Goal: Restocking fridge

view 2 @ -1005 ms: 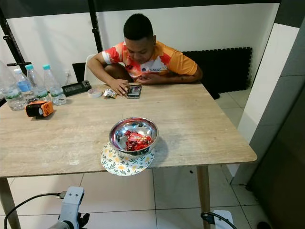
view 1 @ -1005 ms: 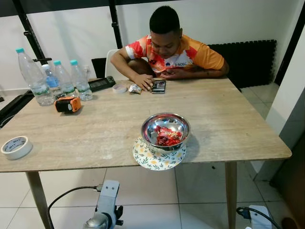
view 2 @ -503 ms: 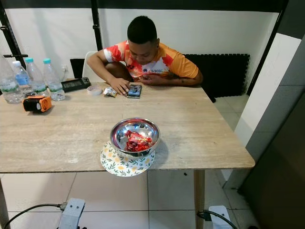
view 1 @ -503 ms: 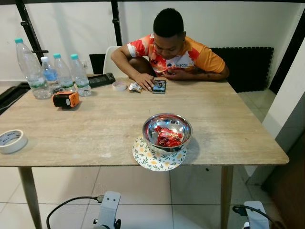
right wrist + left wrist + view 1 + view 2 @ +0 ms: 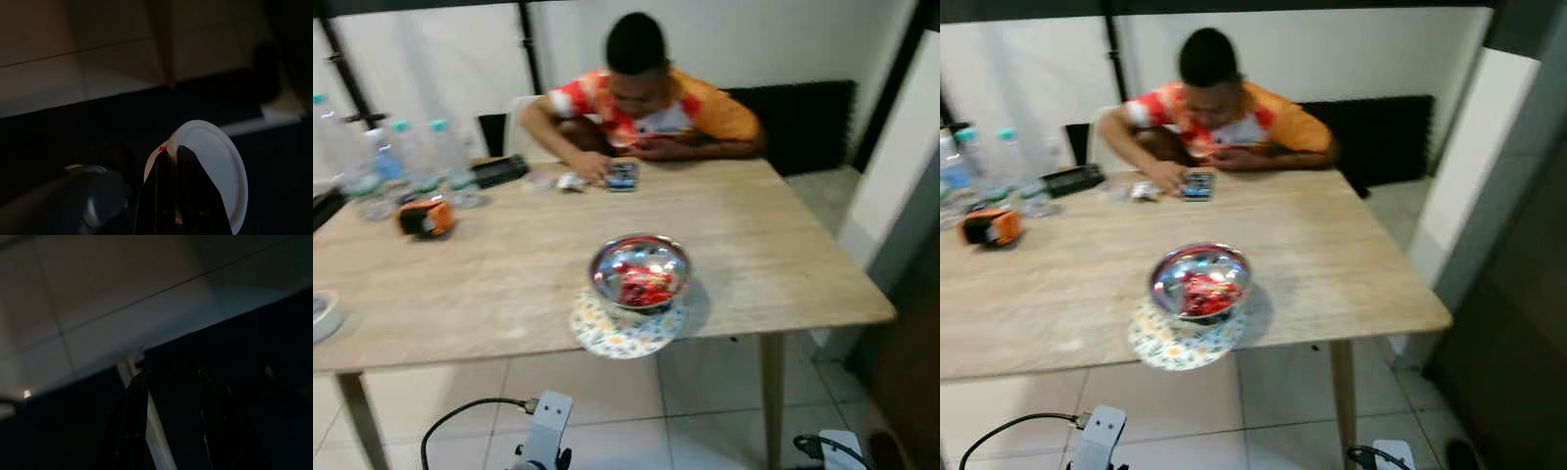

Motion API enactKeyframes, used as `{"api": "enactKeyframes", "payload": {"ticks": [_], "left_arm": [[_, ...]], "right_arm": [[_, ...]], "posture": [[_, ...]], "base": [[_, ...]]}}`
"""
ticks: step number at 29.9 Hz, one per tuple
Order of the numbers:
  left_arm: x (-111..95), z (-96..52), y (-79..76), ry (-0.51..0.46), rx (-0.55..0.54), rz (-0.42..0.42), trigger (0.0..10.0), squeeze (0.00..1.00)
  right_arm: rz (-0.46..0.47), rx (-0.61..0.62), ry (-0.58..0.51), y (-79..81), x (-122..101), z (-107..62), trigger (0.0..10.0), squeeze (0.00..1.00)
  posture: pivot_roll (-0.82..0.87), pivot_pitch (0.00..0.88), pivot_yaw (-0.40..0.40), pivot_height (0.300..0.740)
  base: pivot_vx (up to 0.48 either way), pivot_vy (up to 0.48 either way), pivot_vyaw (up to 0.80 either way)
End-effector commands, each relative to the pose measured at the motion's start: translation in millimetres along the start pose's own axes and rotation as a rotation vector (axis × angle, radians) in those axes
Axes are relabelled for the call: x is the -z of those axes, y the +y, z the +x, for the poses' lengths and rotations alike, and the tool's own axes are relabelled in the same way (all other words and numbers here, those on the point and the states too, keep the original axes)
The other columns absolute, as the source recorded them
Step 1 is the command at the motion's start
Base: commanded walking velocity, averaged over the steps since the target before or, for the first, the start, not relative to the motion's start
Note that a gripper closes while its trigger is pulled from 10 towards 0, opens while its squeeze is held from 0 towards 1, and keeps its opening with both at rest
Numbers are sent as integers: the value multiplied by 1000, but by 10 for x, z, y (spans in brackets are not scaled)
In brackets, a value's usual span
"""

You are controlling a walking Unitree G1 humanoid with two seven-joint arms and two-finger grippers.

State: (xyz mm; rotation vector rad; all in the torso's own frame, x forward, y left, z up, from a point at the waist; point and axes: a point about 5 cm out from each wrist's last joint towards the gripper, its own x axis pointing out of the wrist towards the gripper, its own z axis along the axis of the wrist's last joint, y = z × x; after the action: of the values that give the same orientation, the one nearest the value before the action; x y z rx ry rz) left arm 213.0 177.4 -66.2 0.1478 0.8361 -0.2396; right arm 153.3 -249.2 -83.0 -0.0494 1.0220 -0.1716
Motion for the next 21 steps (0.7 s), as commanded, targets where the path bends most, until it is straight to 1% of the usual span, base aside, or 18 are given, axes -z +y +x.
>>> {"api": "enactKeyframes", "payload": {"ticks": [1, 9, 21], "left_arm": [[-88, 26, -47, -30, 18, 15, 10000, 0], [-133, 35, -39, -39, 18, 33, 10000, 0], [-88, 26, -40, -27, 12, 20, 10000, 0]], "right_arm": [[32, 17, 0, -18, 59, -13, 10000, 0], [42, 17, 10, -9, 109, -23, 10000, 0], [35, 13, 7, -15, 91, -21, 10000, 0]], "posture": [[-164, 0, 54, 740], [-169, 0, 63, 740], [-166, 0, 43, 740]], "base": [[0, 0, -800], [0, 0, -800], [0, 0, -800]]}}
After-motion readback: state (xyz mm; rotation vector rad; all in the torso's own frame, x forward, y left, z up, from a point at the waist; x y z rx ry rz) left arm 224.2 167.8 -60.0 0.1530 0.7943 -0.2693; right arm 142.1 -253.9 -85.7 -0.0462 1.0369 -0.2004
